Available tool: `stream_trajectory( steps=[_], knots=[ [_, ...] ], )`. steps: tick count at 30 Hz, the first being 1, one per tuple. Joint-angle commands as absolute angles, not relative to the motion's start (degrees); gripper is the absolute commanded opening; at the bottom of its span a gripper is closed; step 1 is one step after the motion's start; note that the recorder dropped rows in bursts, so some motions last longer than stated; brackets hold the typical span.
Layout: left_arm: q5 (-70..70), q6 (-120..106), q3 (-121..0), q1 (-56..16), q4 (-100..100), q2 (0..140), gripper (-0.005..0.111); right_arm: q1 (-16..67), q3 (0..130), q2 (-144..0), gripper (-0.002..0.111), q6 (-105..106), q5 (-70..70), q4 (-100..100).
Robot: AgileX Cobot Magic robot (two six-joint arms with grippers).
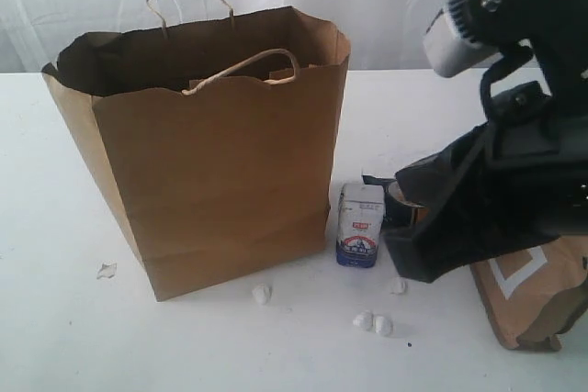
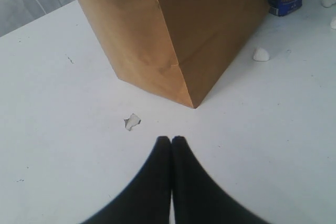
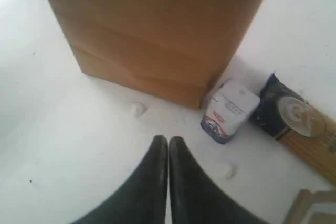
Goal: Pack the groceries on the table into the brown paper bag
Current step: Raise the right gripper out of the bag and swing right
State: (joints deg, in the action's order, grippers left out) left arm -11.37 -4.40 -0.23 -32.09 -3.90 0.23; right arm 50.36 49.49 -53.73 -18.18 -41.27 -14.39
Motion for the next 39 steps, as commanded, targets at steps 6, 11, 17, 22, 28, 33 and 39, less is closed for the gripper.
stream_trajectory(
  steps=[6, 11, 17, 22, 28, 33, 39],
  knots=[
    [-11.41, -4.3, 0.0, -32.12, -3.74, 0.0, 0.0, 42.72, 49.25, -58.09, 0.0, 11.91, -37.26, 7.2],
    [-11.41, -4.3, 0.0, -32.12, -3.74, 0.0, 0.0, 27.7, 49.25, -61.58, 0.0, 17.28, -35.68, 11.14],
    [-11.41, -4.3, 0.0, -32.12, -3.74, 0.0, 0.0, 15.19, 42.43, -64.13, 0.0, 11.69, -33.55, 10.29],
    [-11.41, -4.3, 0.0, -32.12, -3.74, 0.0, 0.0, 14.93, 35.54, -64.13, 0.0, 0.0, -27.73, -0.73],
    [-11.41, -4.3, 0.0, -32.12, -3.74, 0.0, 0.0, 21.65, 38.46, -64.13, 0.0, 1.05, -15.52, -0.95],
    [-11.41, -4.3, 0.0, -32.12, -3.74, 0.0, 0.0, 22.89, 47.04, -63.85, 0.0, 3.3, -12.13, -8.65],
    [-11.41, -4.3, 0.0, -32.12, -3.74, 0.0, 0.0, 22.21, 52.35, -61.74, 0.0, 3.2, -14.19, -22.54]
  ],
)
